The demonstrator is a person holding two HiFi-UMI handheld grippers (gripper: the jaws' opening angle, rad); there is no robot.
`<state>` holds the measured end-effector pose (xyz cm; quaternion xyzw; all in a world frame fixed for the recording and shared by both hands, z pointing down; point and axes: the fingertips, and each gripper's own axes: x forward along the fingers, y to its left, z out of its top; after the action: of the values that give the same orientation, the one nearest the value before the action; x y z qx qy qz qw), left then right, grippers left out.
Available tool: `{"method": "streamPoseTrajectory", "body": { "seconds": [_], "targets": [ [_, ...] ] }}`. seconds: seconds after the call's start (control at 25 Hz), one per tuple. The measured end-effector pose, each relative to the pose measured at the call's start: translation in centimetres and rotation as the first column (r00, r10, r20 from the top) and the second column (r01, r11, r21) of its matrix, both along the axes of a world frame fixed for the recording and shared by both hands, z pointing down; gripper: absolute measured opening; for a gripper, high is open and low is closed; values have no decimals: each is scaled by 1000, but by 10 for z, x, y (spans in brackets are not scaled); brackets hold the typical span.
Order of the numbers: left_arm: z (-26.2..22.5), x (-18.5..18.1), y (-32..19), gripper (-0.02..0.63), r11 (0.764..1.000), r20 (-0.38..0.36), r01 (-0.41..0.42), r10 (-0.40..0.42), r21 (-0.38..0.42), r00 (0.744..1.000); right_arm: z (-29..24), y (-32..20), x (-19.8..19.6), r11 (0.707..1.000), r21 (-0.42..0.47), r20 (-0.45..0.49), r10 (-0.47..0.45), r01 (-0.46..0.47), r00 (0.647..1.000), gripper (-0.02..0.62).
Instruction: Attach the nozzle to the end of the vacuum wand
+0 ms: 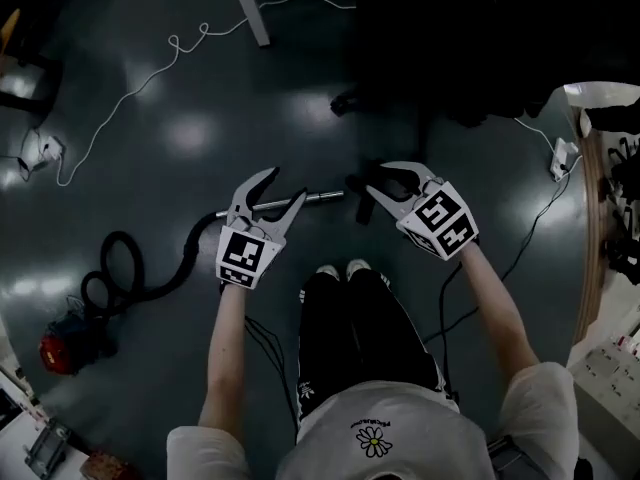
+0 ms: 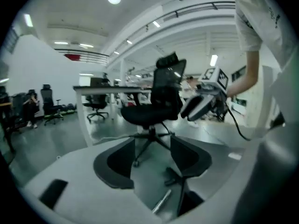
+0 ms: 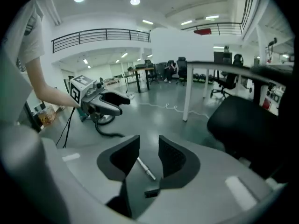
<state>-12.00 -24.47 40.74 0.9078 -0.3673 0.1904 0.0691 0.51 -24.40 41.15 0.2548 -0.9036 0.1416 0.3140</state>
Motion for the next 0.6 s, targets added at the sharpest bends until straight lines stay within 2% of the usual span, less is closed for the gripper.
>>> {"method": "streamPoseTrajectory", "body": {
  "seconds": [0.04, 0.08, 0.16, 0.28, 0.4, 0.52, 0.6],
  "targets": [
    [69, 6, -4, 237, 996, 77, -84, 87, -38, 993, 65, -6, 4, 999, -30, -38, -18, 17, 999, 132],
    [139, 10, -5, 253, 983, 153, -163, 174, -85, 973, 131, -12, 7, 998, -54, -84, -36, 32, 996, 140],
    [266, 11, -4, 259, 941, 267, -283, 325, -184, 907, 257, -18, 14, 993, -99, -180, -78, 61, 980, 141],
    [408, 7, -4, 270, 884, 377, -369, 459, -288, 804, 403, -19, 18, 977, -189, -265, -149, 100, 953, 179],
    [494, 3, 4, 270, 832, 437, -404, 547, -381, 714, 485, -17, 16, 954, -276, -309, -202, 116, 929, 209],
    [539, -1, 23, 272, 781, 474, -411, 616, -470, 628, 524, -19, 20, 944, -312, -381, -225, 104, 897, 212],
    [556, -8, 27, 272, 760, 494, -396, 641, -515, 587, 536, -22, 24, 931, -354, -425, -242, 85, 872, 209]
  ]
}}
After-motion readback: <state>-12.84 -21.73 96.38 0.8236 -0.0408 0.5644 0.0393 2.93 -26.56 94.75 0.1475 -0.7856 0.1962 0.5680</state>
